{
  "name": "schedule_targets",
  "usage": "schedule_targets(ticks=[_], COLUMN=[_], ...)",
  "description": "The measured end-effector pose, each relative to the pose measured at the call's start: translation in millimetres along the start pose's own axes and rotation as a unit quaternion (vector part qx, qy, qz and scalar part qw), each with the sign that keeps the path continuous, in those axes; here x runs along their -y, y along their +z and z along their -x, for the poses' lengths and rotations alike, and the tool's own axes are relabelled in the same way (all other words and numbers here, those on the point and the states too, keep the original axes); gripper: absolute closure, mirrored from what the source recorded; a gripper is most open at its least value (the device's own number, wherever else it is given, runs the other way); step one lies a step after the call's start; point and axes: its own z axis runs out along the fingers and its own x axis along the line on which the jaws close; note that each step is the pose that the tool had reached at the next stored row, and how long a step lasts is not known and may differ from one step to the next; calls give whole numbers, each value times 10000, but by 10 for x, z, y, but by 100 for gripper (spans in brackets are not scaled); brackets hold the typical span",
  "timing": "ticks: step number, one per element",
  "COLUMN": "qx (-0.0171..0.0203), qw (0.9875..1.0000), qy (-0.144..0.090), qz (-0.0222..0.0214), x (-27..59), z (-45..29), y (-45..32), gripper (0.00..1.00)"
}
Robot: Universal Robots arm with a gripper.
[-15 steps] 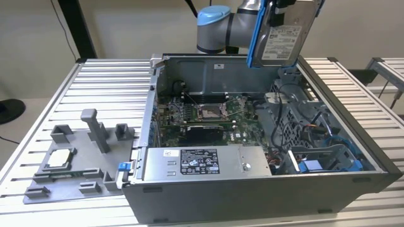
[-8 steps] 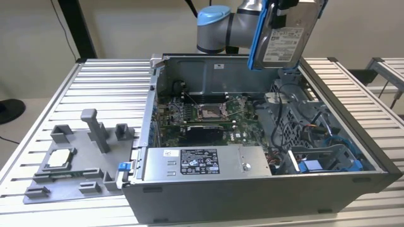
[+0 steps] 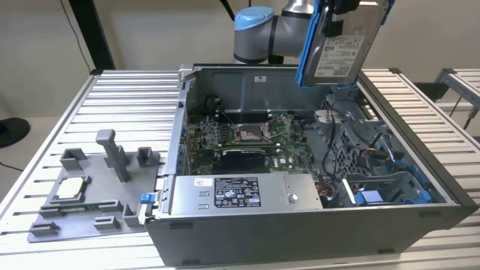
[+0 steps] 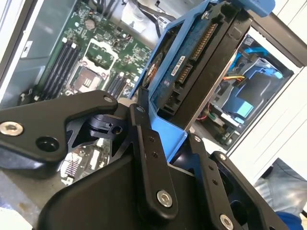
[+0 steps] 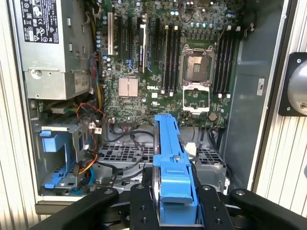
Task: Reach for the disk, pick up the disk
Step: 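Pick up the disk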
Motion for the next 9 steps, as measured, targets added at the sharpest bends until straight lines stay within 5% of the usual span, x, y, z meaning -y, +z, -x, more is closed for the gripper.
schedule_targets(ticks=[9], qx=[0], qw=[10000], qy=[0], qz=[0], x=[-1], z=[-118], y=[-4], gripper=[100])
